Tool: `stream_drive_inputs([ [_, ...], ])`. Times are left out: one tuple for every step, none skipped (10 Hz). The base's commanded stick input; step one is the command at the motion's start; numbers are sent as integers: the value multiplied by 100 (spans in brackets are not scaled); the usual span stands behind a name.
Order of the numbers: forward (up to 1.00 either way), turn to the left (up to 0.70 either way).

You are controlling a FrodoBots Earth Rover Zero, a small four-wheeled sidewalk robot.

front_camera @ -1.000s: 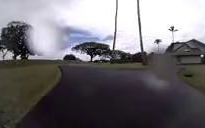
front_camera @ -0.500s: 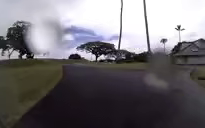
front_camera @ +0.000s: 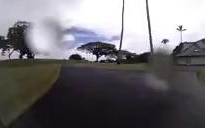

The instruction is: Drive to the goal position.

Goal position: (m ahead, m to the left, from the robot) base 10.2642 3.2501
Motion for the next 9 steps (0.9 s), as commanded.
stream_drive_inputs([
  [85, 0],
  [85, 2],
  [85, 14],
  [85, 24],
  [85, 0],
  [85, 0],
  [85, 0],
  [85, 0],
  [85, 12],
])
